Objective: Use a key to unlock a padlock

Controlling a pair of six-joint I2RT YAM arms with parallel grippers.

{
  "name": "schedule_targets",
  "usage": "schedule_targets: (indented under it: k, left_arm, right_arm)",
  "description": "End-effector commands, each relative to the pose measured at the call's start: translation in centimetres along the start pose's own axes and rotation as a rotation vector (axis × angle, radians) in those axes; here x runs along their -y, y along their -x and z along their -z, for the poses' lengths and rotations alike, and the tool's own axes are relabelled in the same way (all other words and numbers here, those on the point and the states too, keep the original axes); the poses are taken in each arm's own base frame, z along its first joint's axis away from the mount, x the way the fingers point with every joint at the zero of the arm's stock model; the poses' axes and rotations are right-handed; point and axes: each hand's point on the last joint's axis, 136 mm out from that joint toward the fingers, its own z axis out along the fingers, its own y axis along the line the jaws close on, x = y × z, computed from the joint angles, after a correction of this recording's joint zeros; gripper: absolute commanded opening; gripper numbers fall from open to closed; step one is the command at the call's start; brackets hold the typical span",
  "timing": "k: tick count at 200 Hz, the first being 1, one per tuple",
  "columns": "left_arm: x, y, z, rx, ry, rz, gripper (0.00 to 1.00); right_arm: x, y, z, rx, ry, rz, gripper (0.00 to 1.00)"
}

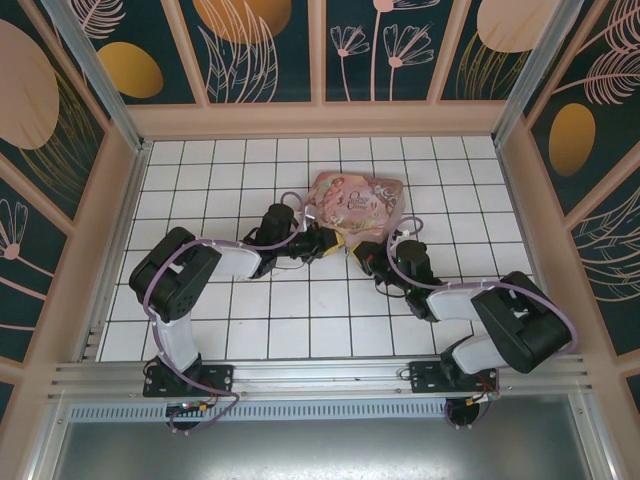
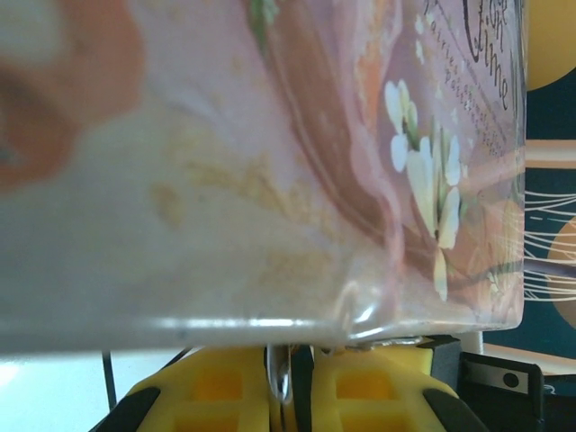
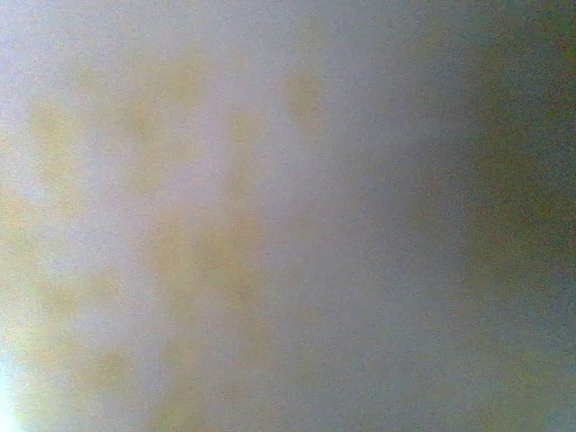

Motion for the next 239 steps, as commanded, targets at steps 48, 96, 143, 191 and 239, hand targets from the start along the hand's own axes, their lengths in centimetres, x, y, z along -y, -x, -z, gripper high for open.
schedule_targets:
  k: [48, 96, 143, 191, 239]
  left_arm:
    - [3.9, 0.1, 0.1, 0.014, -0.137, 0.021, 0.00]
    - [4.2, 0.4, -0.4, 0.027, -0.162, 0.038, 0.00]
    - [3.0, 0.5, -0.6, 0.043, -0.126, 0.043, 0.00]
    - [2.4, 0.5, -0.9, 0.049, -0.104, 0.042, 0.00]
    - [2.7, 0.5, -1.2, 0.048, -0.108, 0.043, 0.00]
  right_arm:
    - [-3.0, 1.0, -0.4, 0.057, 0.110, -0.006, 0.00]
    - [-3.4, 1.0, -1.0, 0.074, 0.129, -0.034, 0.00]
    - [-3.5, 1.5, -0.8, 0.106, 0.152, -0.058, 0.00]
    - [-4.7, 1.3, -1.3, 0.082, 0.199, -0.071, 0.00]
    - [-5.2, 0.7, -2.0, 0.043, 0.235, -0.095, 0.00]
